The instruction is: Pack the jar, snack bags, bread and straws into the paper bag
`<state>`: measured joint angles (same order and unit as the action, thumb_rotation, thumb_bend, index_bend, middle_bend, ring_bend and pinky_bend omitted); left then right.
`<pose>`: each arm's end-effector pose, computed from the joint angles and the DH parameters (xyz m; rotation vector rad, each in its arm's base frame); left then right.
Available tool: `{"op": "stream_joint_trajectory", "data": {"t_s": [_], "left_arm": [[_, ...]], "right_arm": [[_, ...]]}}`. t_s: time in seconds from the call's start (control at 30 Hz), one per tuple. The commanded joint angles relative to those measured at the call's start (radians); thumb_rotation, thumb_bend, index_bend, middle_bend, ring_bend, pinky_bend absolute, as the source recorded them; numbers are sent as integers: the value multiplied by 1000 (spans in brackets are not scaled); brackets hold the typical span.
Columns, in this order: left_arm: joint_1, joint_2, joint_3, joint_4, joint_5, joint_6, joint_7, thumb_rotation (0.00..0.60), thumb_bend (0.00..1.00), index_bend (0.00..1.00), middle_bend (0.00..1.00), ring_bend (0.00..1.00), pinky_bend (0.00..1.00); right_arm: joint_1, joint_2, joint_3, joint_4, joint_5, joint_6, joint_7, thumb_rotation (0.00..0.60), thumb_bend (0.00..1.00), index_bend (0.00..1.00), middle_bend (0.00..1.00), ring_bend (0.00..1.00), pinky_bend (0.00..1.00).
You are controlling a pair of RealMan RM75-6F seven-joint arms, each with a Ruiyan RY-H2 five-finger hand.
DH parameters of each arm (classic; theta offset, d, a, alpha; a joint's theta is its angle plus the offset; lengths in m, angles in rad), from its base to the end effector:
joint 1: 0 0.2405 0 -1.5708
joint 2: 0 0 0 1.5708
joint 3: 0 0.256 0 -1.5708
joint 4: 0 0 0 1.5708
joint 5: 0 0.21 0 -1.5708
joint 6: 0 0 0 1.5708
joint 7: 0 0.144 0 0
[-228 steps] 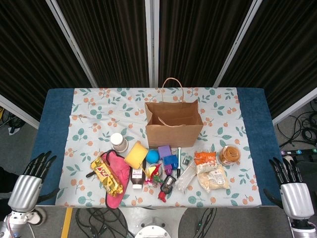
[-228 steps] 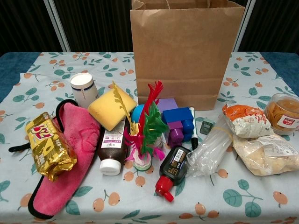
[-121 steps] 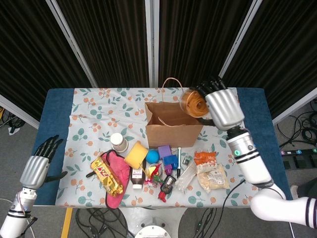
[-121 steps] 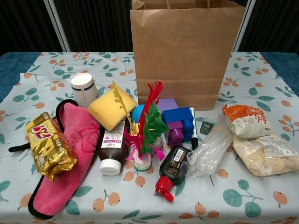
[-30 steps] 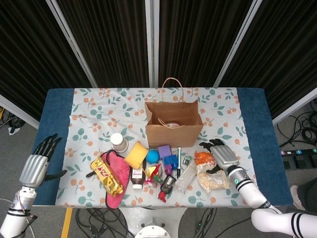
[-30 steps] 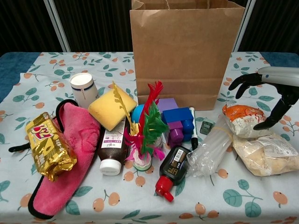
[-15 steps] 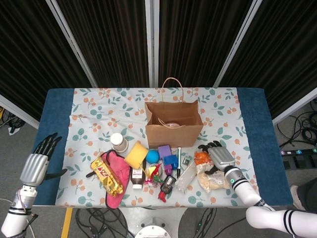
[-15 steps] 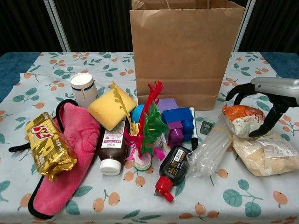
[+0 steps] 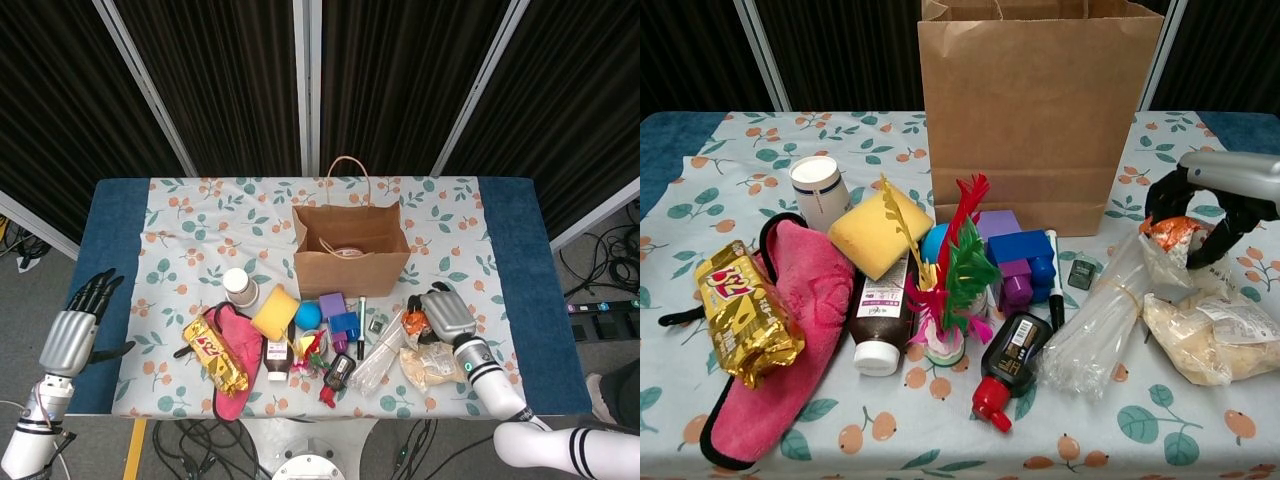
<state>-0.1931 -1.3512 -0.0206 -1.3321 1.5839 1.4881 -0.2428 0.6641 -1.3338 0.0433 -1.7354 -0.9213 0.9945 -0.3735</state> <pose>-0.3109 0.2115 0.0994 -1.4651 -0.9826 -1.1488 -0.2018 -0.2962 0.0225 1.7993 -1.1739 0.7022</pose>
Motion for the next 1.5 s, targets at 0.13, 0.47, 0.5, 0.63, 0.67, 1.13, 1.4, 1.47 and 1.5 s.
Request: {"op": "stream_joint_trajectory", "data": {"t_s": [0.13, 0.47, 0.5, 0.63, 0.67, 1.13, 1.4, 1.47, 1.5], "left_arm": [[-1, -1, 1, -2, 1, -2, 1, 600, 15, 84, 130, 34, 156], [-4, -2, 2, -8, 6, -3, 3, 600, 16, 84, 130, 34, 155], [-4, -2, 2, -9, 8, -2, 4, 600, 16, 84, 130, 34, 156], [-6, -2, 2, -13, 11, -1, 7, 600, 15, 84, 130, 34, 155], [-6, -2, 1, -13, 11, -1, 7, 600, 15, 84, 130, 34, 155], [-4, -1, -14, 17, -20, -6, -18, 600, 16, 84, 130, 34, 155], [-3, -3, -18, 31, -24, -5, -32, 600, 16, 84, 130, 34, 156], [-4, -4, -17, 31, -23, -6, -33, 600, 16, 84, 130, 34, 155], [-5, -5, -17, 31, -22, -7, -33, 600, 16, 84, 130, 34, 156]], "right_arm": [[-37, 102, 45, -127, -87, 120, -8, 600, 176, 493, 473, 349, 148], [-59, 315, 175, -359, -184, 254, 15, 600, 176, 492, 473, 349, 150], [-52, 327, 197, -373, -177, 260, 14, 600, 176, 493, 473, 349, 152], [7, 339, 291, -392, -124, 271, -20, 600, 178, 493, 473, 349, 160], [25, 329, 309, -387, -109, 271, -34, 600, 179, 493, 473, 349, 162], [261, 15, 360, -128, 62, 311, -272, 600, 181, 503, 465, 348, 165], [276, 8, 351, -104, 127, 240, -266, 600, 33, 304, 333, 202, 63], [271, 22, 353, -115, 127, 227, -250, 600, 0, 229, 292, 159, 26], [268, 31, 353, -121, 124, 226, -244, 600, 0, 207, 281, 150, 16]]}}
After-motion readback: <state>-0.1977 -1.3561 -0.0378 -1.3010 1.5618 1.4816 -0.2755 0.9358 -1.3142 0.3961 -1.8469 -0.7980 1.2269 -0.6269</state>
